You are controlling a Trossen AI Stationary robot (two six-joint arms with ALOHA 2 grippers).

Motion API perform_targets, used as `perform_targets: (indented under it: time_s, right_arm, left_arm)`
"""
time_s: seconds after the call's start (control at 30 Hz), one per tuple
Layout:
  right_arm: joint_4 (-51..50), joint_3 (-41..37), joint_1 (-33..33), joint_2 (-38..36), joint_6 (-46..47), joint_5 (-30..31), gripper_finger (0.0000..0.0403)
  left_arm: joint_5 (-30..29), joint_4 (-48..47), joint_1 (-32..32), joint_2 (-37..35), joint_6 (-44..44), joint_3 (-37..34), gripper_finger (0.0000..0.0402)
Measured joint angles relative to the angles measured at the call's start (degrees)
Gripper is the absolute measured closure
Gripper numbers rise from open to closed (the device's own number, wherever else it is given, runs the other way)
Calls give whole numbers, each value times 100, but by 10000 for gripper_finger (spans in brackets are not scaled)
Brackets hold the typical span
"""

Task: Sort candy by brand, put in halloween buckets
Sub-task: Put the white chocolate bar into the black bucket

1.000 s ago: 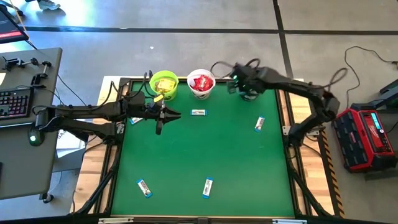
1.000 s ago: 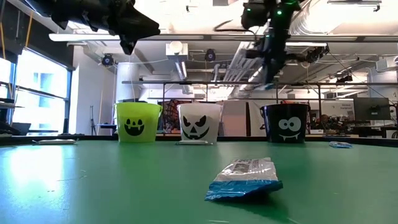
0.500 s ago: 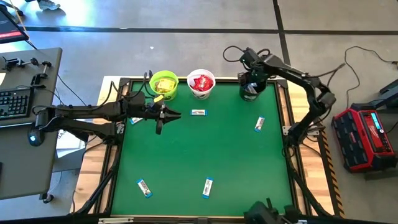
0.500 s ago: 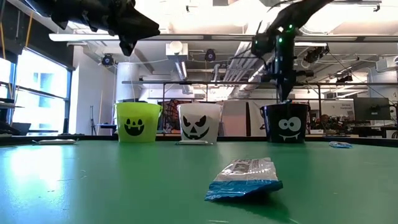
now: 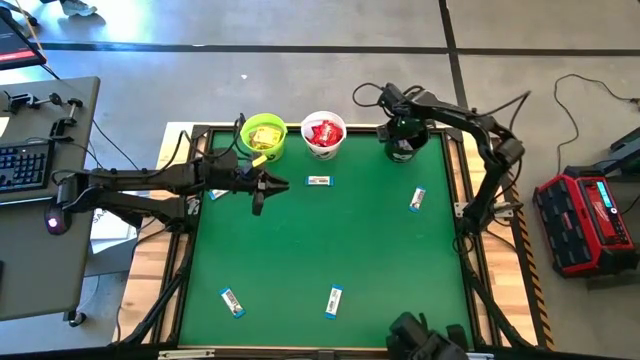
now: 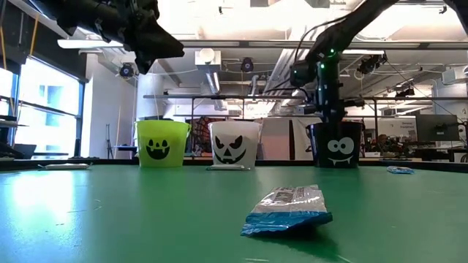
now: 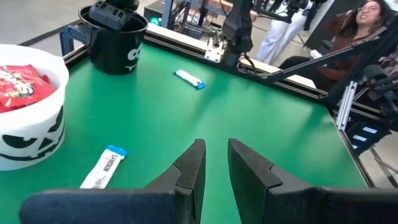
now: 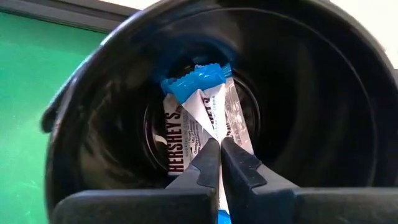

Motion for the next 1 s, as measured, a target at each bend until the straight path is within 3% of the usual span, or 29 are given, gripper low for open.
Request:
perform_targets:
  time_s: [0.3,0.6,0.73,0.87,1.0]
  right_arm:
    - [-106,-4,-79,18,-158,-123,385]
    - [-715,288,-71,-354,-314,-116,253]
    - [-1021,606,13,-794,-466,-111,220]
    - [-1023,654,310,-1371,-562,-353,232]
    - [-869,647,772,-1782,-445,-330,307]
  left_arm:
    - [2,2,19,0,-17,0,344]
    - [-32,-48,19,0,-167,2,344]
    - [-32,-375,28,-29,-246,60,344]
    - [-38,-1385,35,-32,127,441,344]
    - [-48,-2523,136,-35,489,876,354]
